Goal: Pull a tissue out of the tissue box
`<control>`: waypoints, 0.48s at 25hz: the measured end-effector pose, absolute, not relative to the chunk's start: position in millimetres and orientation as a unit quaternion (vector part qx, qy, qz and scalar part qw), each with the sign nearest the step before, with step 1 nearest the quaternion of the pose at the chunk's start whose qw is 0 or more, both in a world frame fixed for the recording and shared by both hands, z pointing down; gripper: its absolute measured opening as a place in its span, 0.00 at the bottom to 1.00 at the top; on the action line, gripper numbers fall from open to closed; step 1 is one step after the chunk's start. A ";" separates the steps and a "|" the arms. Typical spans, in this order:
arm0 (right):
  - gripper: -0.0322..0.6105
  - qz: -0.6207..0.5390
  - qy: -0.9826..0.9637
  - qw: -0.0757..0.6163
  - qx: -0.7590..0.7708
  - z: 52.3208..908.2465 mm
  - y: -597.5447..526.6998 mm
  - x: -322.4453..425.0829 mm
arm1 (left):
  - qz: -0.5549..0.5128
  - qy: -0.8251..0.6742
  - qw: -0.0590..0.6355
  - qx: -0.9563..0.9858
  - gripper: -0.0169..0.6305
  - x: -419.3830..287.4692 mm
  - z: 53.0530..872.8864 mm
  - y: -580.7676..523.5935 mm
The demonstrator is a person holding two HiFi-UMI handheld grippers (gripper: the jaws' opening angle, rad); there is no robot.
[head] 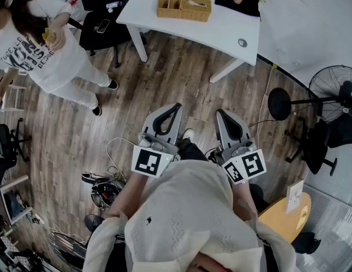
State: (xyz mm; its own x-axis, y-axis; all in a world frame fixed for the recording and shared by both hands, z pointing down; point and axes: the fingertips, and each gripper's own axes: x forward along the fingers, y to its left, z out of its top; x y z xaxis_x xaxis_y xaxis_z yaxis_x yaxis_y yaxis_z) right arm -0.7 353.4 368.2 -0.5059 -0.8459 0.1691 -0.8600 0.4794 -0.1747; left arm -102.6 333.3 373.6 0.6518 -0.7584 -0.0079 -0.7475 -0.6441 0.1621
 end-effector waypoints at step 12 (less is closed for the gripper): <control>0.05 0.106 -0.863 0.031 0.493 368.6 337.8 -12.0 | -0.052 -0.419 0.070 0.904 0.05 -109.9 375.1 314.6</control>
